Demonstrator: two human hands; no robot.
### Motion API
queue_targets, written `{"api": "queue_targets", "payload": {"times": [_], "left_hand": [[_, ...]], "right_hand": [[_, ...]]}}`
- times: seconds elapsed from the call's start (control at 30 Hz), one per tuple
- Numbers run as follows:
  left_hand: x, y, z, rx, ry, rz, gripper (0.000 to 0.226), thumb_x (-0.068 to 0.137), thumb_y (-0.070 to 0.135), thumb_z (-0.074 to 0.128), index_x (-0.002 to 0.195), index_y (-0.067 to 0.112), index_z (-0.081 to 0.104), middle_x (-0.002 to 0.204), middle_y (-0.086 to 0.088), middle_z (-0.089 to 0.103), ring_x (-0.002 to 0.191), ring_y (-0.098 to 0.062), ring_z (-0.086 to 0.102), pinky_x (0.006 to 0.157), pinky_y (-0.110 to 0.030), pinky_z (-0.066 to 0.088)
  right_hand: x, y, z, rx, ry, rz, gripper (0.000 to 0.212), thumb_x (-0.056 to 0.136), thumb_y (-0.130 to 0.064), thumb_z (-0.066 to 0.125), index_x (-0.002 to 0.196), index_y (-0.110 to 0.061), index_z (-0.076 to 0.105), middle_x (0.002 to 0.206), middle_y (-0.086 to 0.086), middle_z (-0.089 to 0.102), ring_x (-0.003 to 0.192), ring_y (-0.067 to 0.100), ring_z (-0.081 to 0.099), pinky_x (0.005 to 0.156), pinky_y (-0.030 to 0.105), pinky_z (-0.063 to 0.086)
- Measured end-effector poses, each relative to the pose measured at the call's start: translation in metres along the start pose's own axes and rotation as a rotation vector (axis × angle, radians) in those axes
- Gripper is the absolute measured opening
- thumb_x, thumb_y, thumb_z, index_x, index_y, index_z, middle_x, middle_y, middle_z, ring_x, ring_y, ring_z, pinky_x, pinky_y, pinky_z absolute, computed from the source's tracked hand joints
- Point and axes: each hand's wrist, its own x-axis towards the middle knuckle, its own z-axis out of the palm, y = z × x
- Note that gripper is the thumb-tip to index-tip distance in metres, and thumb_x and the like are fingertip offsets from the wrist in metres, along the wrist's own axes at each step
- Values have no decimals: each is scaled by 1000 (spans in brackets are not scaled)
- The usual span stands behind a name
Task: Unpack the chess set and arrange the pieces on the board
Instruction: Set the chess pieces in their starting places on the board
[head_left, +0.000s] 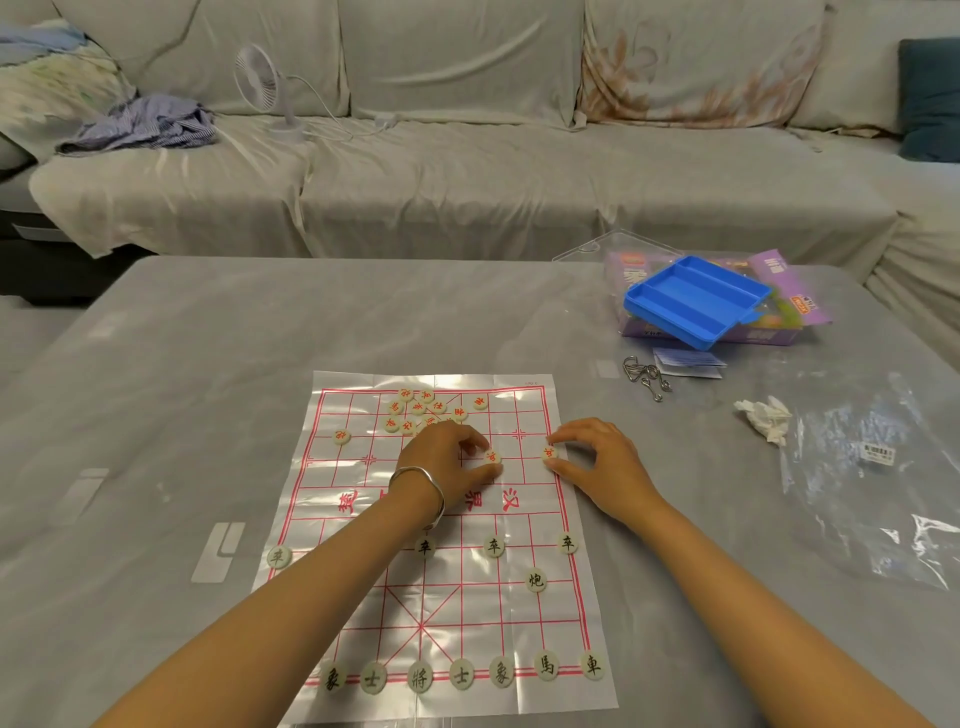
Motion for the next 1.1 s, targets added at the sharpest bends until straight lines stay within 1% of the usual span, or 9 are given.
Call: {"api": "queue_targets", "payload": {"times": [0.13,0.27,0.4,0.57,0.67,0.8,0.97,1.1], "left_hand": [[0,0,-1,-9,8,-4,33,79,39,68,107,22,65,104,4,63,88,-9,52,83,-26,49],[-1,0,-2,-8,1,3,31,80,39,68,107,22,66,104,4,63,89,-10,52,84,-27,50],[-1,-1,-1,-19,-3,-5,34,79,39,68,110,24,65,105,4,62,90,-10,52,84,-27,49],[0,0,-1,-18,2,-5,34,79,39,69,109,24,65,105,4,62,89,-10,52,84,-26,49],[0,-1,0,-10,0,1,32,80,38,68,108,23,65,105,4,63,88,-9,51,84,-25,48],[0,-1,0,-13,1,1,32,80,38,68,108,23,66,105,4,62,89,-9,51,85,-27,49],[0,-1,0,-16,-1,6,33,80,37,68,109,24,66,105,4,63,88,-9,50,85,-27,49],[-4,-3,-6,-21,-5,32,35,78,40,69,110,25,63,101,6,60,88,-10,50,83,-25,48]], "right_hand": [[0,0,-1,-1,9,-1,21,81,-38,68,100,-29,68,117,-8,59,108,7,49,102,38,40],[0,-1,-2,-21,-14,-2,23,82,-39,67,102,-27,68,117,-7,59,109,9,50,101,40,41],[1,-2,-5,9,-27,16,26,81,-40,66,105,-29,65,117,-10,58,110,8,48,102,38,41],[1,-3,-3,-1,1,8,23,80,-39,68,99,-27,67,115,-8,59,107,7,47,99,34,41],[1,-3,-3,-14,-23,14,25,81,-39,67,102,-25,68,118,-6,58,109,9,48,99,35,42],[1,-2,-5,-1,-31,7,24,81,-38,68,102,-25,68,116,-8,58,105,5,46,100,37,42],[0,-2,-5,15,-33,15,24,81,-38,68,103,-26,66,115,-10,57,106,5,47,100,38,43],[-3,-6,-6,19,-32,25,31,82,-40,66,111,-28,61,121,-8,56,111,8,49,101,39,42]]}}
